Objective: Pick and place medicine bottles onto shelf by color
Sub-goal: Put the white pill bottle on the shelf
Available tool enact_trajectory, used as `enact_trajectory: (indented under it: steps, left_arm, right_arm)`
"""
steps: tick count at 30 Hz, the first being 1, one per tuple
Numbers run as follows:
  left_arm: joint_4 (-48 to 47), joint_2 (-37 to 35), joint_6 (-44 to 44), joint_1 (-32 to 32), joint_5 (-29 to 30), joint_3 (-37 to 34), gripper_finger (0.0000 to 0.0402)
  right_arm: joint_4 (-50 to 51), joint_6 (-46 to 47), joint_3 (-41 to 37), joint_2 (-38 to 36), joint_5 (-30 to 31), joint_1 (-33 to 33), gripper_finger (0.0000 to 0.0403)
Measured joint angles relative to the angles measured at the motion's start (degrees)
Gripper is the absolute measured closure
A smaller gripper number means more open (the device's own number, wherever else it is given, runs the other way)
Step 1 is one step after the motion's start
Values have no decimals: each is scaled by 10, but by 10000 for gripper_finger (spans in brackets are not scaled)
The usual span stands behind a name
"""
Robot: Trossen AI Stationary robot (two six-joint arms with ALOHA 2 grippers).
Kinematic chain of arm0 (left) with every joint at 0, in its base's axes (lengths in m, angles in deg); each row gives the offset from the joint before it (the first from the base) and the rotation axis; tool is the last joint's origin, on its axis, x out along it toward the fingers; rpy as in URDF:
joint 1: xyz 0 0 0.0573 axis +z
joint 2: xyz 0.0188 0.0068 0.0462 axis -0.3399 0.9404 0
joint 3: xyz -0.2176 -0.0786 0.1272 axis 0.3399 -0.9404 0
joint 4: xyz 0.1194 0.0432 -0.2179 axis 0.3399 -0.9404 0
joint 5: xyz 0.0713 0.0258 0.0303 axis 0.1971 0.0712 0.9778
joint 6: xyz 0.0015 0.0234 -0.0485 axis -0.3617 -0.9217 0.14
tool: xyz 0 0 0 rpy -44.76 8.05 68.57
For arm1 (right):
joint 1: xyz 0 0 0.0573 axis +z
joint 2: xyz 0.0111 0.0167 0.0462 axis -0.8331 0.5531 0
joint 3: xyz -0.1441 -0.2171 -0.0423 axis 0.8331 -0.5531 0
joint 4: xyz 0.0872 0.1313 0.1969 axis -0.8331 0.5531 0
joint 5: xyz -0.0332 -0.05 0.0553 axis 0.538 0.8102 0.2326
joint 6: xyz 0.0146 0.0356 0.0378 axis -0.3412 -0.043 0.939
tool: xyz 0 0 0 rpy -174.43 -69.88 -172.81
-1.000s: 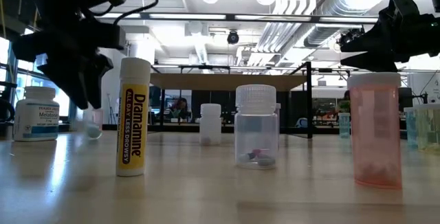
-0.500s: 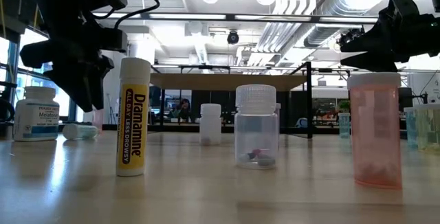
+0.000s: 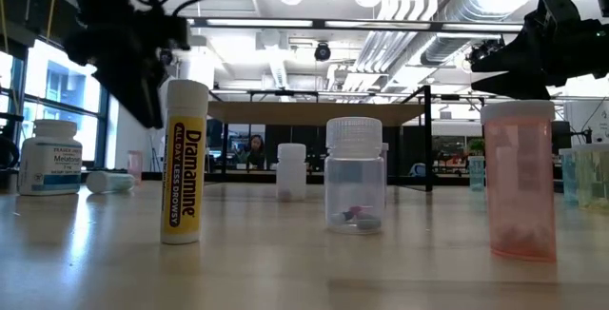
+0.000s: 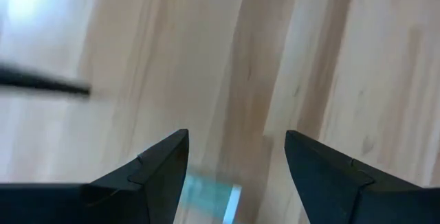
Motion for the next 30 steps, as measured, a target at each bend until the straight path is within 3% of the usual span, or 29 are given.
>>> enact_trajectory:
  steps: [5, 13, 20, 26, 30]
  left_arm:
    - [-4, 0, 21, 0, 0, 26, 170]
    - [-185, -1, 99, -10, -28, 100, 170]
    - [-294, -25, 332, -32, -80, 118, 170]
    - [-336, -42, 530, -61, -82, 118, 170]
    - [-352, -43, 616, -69, -80, 117, 170]
  right_arm:
    - [0, 0, 0, 0, 0, 0, 226]
    - [0, 0, 0, 0, -2, 0, 226]
    - [0, 0, 0, 0, -2, 0, 226]
    - [0, 0, 0, 0, -2, 0, 226]
    - [0, 0, 0, 0, -2, 0, 226]
